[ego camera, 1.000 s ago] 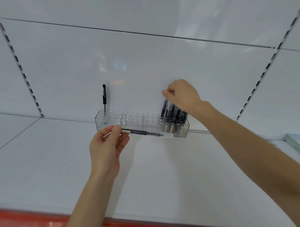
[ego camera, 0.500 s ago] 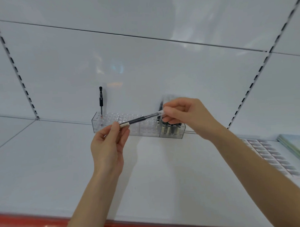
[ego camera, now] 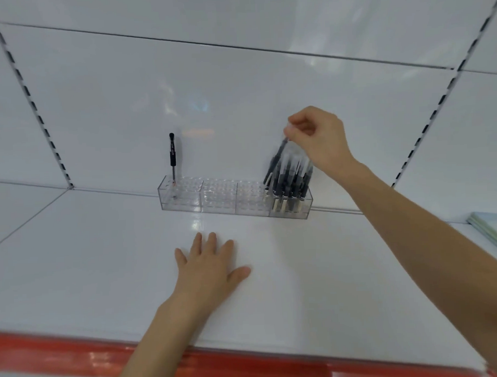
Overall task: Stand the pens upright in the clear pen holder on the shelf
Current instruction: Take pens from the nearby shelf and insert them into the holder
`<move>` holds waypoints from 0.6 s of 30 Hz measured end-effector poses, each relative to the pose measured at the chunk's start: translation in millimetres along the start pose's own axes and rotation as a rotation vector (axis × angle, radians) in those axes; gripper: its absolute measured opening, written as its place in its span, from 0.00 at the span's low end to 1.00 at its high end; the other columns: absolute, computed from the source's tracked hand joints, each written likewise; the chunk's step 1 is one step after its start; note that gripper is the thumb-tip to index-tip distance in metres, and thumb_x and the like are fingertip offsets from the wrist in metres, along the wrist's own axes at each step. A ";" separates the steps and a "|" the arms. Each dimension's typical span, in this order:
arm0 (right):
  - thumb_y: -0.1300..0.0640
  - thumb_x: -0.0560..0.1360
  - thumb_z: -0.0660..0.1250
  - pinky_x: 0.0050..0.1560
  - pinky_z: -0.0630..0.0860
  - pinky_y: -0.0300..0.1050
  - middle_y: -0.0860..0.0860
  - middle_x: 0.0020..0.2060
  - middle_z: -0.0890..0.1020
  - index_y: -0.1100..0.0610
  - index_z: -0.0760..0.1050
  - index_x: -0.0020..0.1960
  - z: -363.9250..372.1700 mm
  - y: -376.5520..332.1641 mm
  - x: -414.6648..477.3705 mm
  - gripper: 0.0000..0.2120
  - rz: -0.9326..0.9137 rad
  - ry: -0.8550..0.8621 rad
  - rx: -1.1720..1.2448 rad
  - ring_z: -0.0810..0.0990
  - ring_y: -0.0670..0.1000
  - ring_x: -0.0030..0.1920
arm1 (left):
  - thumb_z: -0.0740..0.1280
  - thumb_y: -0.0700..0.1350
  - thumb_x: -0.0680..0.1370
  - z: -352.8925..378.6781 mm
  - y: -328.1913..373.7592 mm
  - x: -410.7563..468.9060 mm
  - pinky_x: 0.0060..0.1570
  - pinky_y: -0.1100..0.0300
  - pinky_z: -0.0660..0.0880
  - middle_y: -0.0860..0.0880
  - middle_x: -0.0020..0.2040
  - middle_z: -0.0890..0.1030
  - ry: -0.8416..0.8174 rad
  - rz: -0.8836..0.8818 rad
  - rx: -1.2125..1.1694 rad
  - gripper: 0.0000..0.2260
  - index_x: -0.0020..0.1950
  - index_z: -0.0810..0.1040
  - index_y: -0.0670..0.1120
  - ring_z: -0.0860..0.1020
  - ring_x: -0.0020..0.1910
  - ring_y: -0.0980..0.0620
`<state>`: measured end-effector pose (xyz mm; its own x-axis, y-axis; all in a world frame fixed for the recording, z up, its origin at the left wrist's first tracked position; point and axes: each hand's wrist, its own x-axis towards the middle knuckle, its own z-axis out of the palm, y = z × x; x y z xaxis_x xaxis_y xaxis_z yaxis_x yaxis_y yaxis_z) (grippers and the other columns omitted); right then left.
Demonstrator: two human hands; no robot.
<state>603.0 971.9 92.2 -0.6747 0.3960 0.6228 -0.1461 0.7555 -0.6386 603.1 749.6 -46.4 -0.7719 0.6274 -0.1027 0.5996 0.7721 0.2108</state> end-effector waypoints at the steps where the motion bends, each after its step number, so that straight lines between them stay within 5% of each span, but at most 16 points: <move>1: 0.63 0.72 0.67 0.43 0.73 0.26 0.51 0.40 0.79 0.62 0.77 0.49 3.3 1.2 1.4 0.06 -0.018 -0.028 -0.028 0.75 0.32 0.34 | 0.49 0.64 0.77 1.2 0.1 -0.9 0.70 0.38 0.50 0.47 0.77 0.50 -0.016 -0.003 0.005 0.28 0.74 0.55 0.53 0.45 0.76 0.43; 11: 0.64 0.73 0.66 0.43 0.69 0.24 0.54 0.42 0.80 0.64 0.78 0.50 7.6 1.4 6.2 0.07 -0.090 -0.134 -0.181 0.76 0.48 0.42 | 0.48 0.64 0.78 3.6 -2.3 -0.1 0.70 0.38 0.50 0.46 0.77 0.48 -0.030 -0.003 0.027 0.28 0.74 0.53 0.53 0.45 0.76 0.42; 18: 0.62 0.75 0.61 0.51 0.69 0.42 0.58 0.47 0.80 0.63 0.78 0.48 17.8 9.9 4.1 0.08 -0.096 -0.313 -0.434 0.77 0.55 0.50 | 0.49 0.64 0.77 4.4 -2.9 0.8 0.70 0.39 0.49 0.47 0.77 0.48 -0.017 -0.007 0.005 0.27 0.74 0.54 0.54 0.45 0.76 0.43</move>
<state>586.0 971.7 80.4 -0.8660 0.1903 0.4624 0.0498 0.9530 -0.2990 601.7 748.3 -51.4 -0.7723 0.6237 -0.1204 0.5954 0.7768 0.2050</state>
